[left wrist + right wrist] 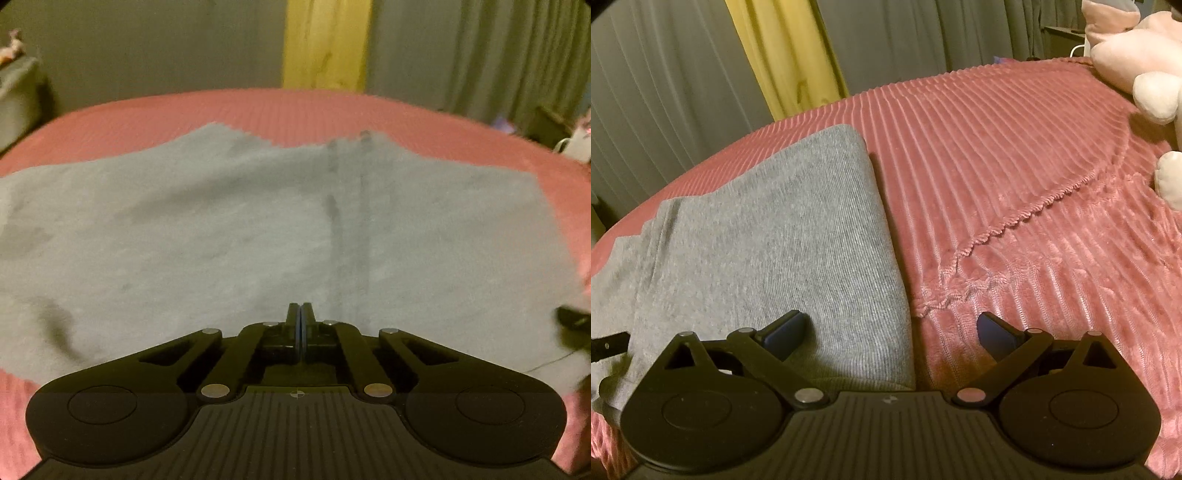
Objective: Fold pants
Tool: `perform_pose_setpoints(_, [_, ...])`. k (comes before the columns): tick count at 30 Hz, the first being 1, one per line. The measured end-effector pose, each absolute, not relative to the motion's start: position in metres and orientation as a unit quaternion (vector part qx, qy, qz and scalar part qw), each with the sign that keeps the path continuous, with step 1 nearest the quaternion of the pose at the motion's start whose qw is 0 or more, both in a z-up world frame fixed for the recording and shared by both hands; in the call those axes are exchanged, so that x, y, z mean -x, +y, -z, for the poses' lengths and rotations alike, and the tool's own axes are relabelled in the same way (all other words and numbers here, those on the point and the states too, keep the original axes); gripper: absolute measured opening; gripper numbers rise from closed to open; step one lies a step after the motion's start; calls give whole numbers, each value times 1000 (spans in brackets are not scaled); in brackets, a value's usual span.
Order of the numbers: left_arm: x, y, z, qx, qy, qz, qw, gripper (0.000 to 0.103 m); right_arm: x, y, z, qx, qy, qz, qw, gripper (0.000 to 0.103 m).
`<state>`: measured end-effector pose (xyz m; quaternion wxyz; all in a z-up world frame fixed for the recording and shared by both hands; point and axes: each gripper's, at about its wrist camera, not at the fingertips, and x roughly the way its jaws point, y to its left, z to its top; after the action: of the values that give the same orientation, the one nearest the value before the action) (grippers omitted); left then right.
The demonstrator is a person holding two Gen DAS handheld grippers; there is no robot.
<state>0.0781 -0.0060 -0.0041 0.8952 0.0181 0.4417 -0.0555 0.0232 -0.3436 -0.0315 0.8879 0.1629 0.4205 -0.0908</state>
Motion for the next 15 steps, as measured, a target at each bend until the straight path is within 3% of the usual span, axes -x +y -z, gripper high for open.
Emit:
perform_pose_setpoints(1, [-76,0,4,-5,443,61,895,5,-23,-343,32,-162,421,91,888,99])
perform_pose_setpoints(3, [-73,15,0,36,442,67,894,19,-23,-342,32,-159,421,92,888,99])
perform_pose_setpoints(5, [-70,28,-7,69,435,57,896,65,-23,-342,32,-159,419,93,889,99])
perform_pose_setpoints(10, [-63,59,-25,117,397,9,910,82,-23,-343,33,-160,419,91,889,99])
perform_pose_setpoints(15, [-60,123,-32,198,366,-69,907,84,-23,-344,33,-162,419,91,889,99])
